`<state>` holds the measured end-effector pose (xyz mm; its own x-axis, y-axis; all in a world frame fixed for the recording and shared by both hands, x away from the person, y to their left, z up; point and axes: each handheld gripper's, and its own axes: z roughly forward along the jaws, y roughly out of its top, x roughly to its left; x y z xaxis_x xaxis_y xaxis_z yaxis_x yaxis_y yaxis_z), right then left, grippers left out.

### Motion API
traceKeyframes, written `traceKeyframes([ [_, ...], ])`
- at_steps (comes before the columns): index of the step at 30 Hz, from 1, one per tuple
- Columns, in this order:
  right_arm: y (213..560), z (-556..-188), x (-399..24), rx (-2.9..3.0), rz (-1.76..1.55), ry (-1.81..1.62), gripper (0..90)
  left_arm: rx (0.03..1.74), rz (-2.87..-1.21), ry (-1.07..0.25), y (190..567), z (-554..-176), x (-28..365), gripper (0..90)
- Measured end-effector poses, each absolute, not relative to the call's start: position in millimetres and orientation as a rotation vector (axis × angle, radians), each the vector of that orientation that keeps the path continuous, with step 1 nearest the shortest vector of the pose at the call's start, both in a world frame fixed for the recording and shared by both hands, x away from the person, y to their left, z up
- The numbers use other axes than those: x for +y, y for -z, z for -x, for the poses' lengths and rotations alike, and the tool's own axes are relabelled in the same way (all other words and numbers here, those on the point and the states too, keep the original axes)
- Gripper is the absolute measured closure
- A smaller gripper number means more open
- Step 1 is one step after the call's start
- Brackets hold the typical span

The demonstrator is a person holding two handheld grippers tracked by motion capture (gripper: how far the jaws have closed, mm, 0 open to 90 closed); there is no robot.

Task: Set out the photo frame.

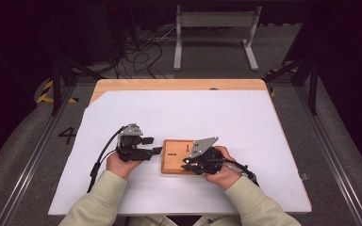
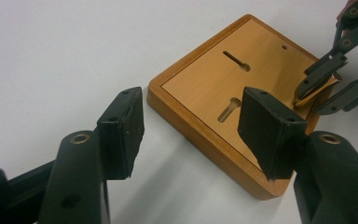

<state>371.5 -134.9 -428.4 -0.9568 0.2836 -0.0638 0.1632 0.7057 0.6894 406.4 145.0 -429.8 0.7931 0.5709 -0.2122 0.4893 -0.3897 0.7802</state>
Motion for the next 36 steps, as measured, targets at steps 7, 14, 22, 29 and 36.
traceKeyframes([
  [7,428.8,-371.1,-135.4,2.727,-0.343,-1.066,83.7,0.798,-2.058,-0.1,430.6,-406.6,144.3,38.6],
  [14,429.1,-365.6,-132.9,2.687,-0.278,-1.02,83.8,0.805,-2.065,-0.092,431.9,-407.7,144.3,37.5],
  [22,429.9,-350.4,-130.4,2.61,-0.141,-0.95,84.2,0.804,-2.056,-0.084,430.9,-407.4,144.4,37.2],
  [29,433.0,-328.7,-126.4,2.488,0.021,-0.833,84.3,0.817,-2.007,-0.05,427.1,-407.1,146.1,32.5],
  [36,435.7,-315.6,-124.2,2.432,0.113,-0.765,84.3,0.797,-1.999,-0.037,425.8,-407.0,144.8,29.6],
])
